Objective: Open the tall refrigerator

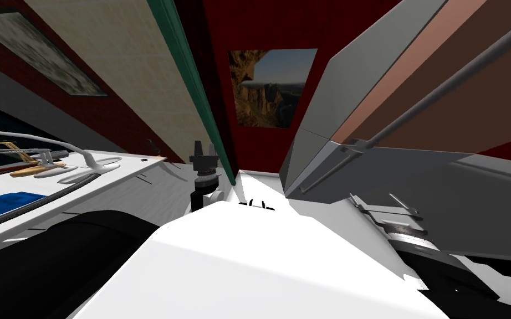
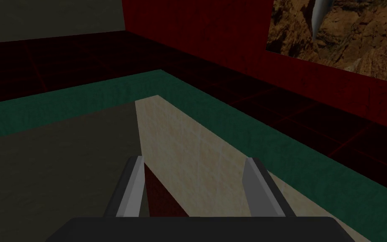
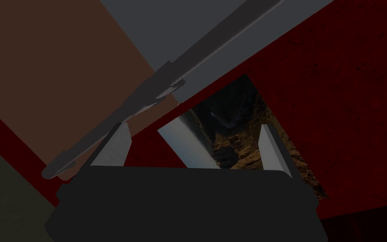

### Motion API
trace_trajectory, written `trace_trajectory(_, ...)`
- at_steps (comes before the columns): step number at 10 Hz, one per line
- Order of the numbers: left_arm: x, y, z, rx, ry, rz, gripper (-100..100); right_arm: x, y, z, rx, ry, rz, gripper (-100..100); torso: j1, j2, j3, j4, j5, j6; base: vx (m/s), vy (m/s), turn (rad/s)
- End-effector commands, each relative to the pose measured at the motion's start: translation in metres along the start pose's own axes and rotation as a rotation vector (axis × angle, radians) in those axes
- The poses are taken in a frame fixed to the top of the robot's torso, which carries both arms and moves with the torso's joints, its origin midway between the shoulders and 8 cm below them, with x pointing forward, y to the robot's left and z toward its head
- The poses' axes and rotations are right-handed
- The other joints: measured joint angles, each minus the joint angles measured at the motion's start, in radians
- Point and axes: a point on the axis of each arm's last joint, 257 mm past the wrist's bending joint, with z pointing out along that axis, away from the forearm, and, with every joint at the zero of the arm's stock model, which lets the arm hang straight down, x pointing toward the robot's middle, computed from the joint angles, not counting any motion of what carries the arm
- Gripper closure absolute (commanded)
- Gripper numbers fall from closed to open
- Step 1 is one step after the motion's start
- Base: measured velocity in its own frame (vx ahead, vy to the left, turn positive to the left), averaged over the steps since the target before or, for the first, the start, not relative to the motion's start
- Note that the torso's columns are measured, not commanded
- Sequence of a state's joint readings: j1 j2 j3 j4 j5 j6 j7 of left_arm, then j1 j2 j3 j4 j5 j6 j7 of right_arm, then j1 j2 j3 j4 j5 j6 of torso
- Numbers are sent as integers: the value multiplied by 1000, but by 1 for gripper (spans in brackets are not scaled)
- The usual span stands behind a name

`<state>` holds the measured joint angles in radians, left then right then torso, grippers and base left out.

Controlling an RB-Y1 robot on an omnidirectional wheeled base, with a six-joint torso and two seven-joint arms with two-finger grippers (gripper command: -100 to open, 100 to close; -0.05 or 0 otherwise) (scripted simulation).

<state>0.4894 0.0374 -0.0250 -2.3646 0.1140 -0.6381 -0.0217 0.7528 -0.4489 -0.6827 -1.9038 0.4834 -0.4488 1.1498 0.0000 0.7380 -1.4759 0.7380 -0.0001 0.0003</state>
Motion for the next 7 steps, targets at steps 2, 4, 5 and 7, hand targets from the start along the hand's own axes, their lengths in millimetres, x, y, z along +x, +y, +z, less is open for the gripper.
trace_trajectory(2,0,0,0,0,0,0,0,31,-34,-13,-2,73,-227,-100,0,0,0,0,0,1,2,0,208)
trace_trajectory(4,0,0,0,0,0,0,0,44,-50,-19,-5,107,-334,-100,0,0,0,0,0,1,3,-1,198)
trace_trajectory(5,0,0,0,0,0,0,0,44,-50,-19,-6,107,-353,-100,0,0,0,0,0,0,1,-3,130)
trace_trajectory(7,0,0,0,0,0,0,0,55,-67,-25,-10,140,-453,-100,0,0,0,0,0,-1,1,0,187)
